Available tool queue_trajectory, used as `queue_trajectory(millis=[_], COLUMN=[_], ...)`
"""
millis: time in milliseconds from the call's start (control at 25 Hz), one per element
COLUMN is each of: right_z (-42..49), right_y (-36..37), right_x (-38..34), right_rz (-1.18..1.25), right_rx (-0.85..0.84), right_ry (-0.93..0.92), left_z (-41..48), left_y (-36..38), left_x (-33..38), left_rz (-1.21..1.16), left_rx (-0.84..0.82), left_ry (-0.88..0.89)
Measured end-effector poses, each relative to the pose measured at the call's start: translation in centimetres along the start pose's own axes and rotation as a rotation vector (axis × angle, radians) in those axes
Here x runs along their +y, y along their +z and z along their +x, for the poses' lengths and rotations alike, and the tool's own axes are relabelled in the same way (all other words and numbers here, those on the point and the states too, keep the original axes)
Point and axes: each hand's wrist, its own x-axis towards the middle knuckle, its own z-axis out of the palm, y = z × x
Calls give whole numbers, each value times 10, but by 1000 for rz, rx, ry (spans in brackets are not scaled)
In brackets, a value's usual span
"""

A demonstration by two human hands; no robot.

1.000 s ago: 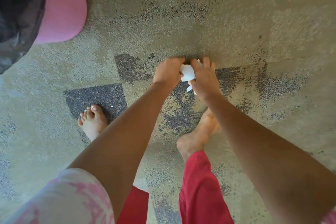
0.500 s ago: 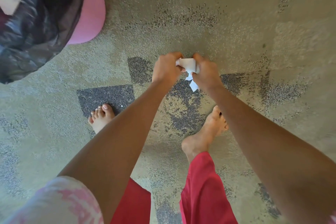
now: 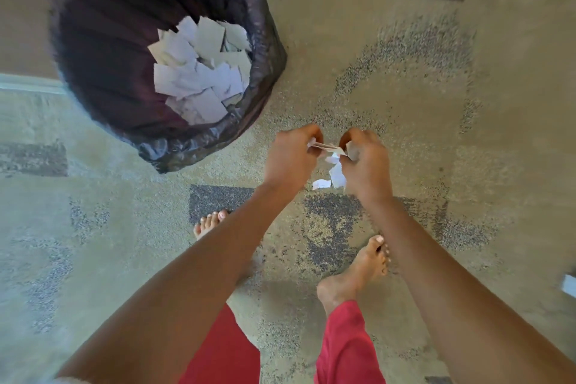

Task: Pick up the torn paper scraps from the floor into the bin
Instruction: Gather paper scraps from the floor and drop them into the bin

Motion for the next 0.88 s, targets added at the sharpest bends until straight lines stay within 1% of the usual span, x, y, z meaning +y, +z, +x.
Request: queue_trajectory(millis=[120, 200, 320, 480, 560, 720, 880], right_z=[-3, -6, -2, 24, 40, 64, 69], right_y=[-35, -56, -73, -54, -36, 3, 29], right_x=[-43, -77, -132, -195, -217, -239, -239], right_rz=[176, 281, 341, 333, 293, 177, 87], right_rx=[170, 241, 300, 309, 286, 257, 182], right_ry=[-47, -86, -200, -355, -423, -538, -559], left_z=[-13, -22, -33, -28, -21, -11, -4], left_y=[-43, -76, -127, -182, -197, -205, -199], left_x=[23, 36, 44, 21, -1, -38, -58], left_rz=[-81, -146, -219, -216, -191, -146, -54], left_rx=[164, 283, 439, 605, 651, 652, 635], left_ry=[84, 143, 158, 84, 22, -59, -151])
